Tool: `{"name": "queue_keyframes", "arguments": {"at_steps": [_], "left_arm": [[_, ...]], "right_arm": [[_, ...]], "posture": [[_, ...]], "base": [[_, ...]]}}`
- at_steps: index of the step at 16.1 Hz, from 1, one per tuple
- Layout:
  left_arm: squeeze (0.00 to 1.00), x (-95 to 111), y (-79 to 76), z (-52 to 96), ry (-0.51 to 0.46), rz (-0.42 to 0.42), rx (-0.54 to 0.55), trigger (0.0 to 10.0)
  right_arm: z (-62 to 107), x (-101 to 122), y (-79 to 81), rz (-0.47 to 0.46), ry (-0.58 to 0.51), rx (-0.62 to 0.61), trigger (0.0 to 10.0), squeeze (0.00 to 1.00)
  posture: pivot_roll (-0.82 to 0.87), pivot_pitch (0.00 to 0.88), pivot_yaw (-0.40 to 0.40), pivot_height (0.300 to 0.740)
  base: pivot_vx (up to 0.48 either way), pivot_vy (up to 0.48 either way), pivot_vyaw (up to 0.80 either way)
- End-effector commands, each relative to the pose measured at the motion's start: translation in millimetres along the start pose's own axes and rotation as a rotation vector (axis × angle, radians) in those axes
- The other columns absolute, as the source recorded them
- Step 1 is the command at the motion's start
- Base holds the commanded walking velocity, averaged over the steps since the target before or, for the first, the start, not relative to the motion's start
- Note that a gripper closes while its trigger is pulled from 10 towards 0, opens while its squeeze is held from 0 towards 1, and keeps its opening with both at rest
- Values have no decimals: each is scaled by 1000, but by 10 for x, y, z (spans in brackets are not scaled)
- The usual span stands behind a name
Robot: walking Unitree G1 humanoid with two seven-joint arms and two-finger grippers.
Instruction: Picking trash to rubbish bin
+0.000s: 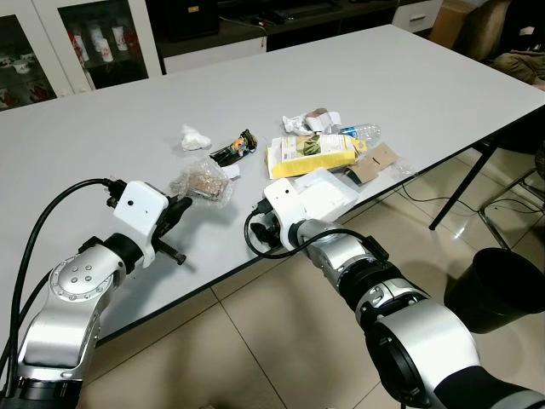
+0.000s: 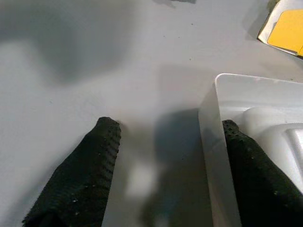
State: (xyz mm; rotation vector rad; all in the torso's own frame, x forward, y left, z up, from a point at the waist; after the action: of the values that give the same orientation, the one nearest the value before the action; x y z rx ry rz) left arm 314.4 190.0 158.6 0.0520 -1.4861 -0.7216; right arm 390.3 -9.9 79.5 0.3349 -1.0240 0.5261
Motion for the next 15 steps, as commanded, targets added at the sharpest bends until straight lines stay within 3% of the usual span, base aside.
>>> {"name": "queue_keyframes", "arguments": {"at_steps": [1, 4, 8, 15], "left_arm": [[0, 60, -22, -9, -17, -7, -12, 0], [0, 57, -11, -13, -15, -8, -8, 0], [0, 55, -6, -34, -15, -15, -11, 0], [0, 37, -59, -51, -11, -10, -35, 0]], "right_arm": [[7, -7, -31, -19, 2, -7, 0, 0], [4, 17, -23, -29, -5, -5, 0, 0], [-9, 157, -9, -111, -41, -41, 0, 0], [-41, 414, 144, -170, -78, -38, 0, 0]], "posture": [[-32, 34, -20, 740], [-34, 32, -18, 740], [-39, 25, -13, 740], [-38, 30, -7, 740]], "base": [[0, 0, 0], [0, 0, 0], [0, 0, 0], [0, 0, 0]]}}
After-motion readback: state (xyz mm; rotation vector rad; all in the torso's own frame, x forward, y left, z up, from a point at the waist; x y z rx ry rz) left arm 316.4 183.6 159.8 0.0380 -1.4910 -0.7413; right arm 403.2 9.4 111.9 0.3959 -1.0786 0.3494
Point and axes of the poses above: a point about 5 cm out from each wrist's last joint towards the gripper, its own z axis pointing back from the gripper into the wrist, its own x axis along the axis of the wrist's last joint, y = z × x, the point moved 4 cm from there along -z, pointing out of the wrist towards the gripper, and after that the axes turned 7 degrees about -z, right-handed, at the moved point
